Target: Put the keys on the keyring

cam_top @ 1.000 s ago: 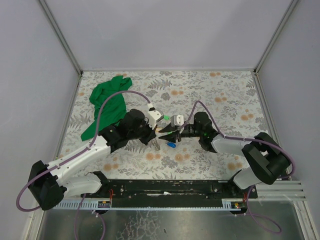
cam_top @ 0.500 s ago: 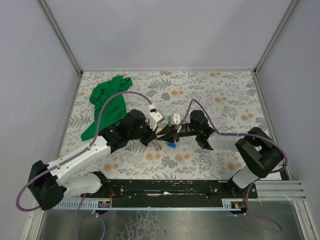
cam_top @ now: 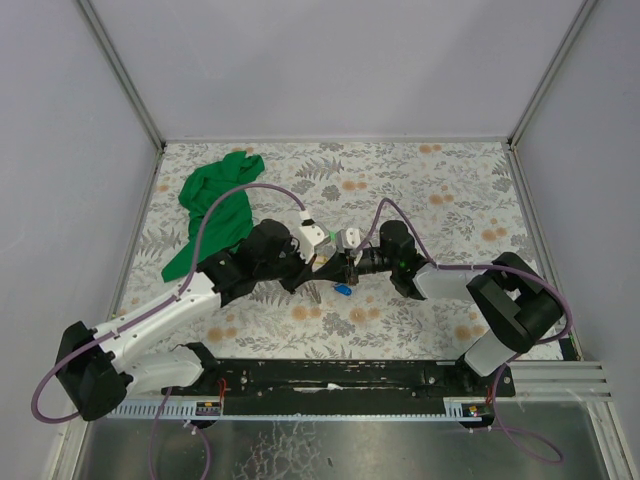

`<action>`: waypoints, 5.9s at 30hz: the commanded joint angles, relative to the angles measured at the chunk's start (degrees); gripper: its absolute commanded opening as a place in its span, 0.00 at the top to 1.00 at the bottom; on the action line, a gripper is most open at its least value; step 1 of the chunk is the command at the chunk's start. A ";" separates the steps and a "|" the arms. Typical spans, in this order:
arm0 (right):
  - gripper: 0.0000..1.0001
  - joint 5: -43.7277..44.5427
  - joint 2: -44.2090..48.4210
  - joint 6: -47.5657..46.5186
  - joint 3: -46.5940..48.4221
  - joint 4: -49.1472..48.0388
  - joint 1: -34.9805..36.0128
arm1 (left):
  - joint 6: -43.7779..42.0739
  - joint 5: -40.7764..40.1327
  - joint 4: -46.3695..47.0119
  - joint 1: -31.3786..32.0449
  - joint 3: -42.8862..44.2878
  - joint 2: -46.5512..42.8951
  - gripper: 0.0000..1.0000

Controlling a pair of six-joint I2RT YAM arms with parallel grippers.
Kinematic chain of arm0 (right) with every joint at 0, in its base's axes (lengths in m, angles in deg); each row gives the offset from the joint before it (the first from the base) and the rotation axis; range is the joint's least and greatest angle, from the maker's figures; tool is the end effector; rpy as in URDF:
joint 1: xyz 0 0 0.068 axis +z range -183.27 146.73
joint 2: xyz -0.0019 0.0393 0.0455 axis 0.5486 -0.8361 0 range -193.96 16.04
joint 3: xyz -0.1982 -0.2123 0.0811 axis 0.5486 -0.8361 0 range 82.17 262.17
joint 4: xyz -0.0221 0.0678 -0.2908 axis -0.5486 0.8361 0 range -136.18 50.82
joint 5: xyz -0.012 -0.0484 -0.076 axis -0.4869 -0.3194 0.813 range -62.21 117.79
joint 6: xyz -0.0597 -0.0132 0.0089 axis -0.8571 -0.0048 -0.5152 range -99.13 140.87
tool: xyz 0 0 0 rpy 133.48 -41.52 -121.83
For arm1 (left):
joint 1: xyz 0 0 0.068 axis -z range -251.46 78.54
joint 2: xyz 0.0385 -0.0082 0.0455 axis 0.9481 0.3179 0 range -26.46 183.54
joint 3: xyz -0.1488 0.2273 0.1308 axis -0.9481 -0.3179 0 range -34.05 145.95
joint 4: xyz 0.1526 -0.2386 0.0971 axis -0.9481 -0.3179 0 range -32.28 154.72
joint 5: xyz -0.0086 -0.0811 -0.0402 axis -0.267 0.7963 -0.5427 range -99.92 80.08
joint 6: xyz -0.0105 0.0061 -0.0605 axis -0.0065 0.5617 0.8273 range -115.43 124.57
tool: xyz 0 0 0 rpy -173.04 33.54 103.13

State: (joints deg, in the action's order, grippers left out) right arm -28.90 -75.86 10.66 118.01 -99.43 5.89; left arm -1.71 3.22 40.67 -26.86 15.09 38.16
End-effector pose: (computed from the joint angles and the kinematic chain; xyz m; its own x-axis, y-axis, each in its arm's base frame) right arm 0.2376 0.2438 0.1990 0.1389 -0.0124 -0.9902 -0.9850 -0.1051 -0.1369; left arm 0.1898 -0.2021 0.2844 -0.3620 0.5067 -0.7825 0.8534 0.5179 -0.0594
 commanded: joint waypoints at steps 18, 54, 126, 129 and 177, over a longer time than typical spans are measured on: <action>1.00 -0.32 0.40 10.09 -3.40 -18.70 -1.68 | 16.36 -11.46 41.74 0.17 -32.95 -30.11 0.70; 1.00 -3.15 4.55 0.52 -2.82 -3.43 -3.21 | 7.63 29.82 94.50 -15.09 -41.84 1.60 0.71; 0.66 4.93 9.39 -7.30 -1.82 9.39 -3.30 | -8.27 25.53 54.11 -11.23 -26.70 -2.33 1.00; 0.64 8.12 11.55 -12.43 -1.04 16.67 -3.30 | -9.27 22.87 49.70 -9.68 -24.78 -2.57 1.00; 0.73 4.99 14.03 -15.73 1.84 25.39 -2.95 | -15.61 6.52 28.52 2.36 -13.10 0.30 1.00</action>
State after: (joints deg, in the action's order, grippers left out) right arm -21.45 -60.82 -5.78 117.09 -71.37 2.94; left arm -16.25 8.99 67.68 -24.94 0.99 39.25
